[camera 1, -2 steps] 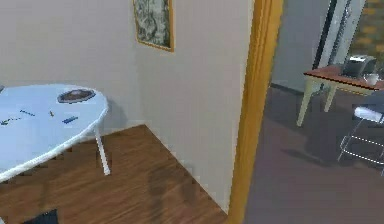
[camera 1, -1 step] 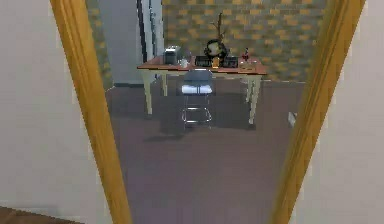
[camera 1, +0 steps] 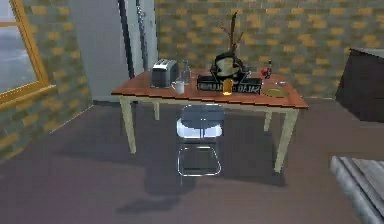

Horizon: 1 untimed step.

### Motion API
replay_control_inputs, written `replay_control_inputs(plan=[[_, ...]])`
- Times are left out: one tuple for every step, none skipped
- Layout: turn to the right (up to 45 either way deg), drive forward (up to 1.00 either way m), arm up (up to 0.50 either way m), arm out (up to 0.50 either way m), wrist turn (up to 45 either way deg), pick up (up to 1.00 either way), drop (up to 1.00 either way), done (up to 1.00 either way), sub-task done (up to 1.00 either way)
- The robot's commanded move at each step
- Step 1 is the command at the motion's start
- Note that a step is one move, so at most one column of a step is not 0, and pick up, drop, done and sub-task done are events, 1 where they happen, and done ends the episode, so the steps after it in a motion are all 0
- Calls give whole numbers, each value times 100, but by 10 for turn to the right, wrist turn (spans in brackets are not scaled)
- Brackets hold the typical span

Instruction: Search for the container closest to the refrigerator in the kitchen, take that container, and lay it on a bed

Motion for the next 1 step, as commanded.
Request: replay_control_inputs(plan=[[0,95,0,0,0,0,0,0,0]])
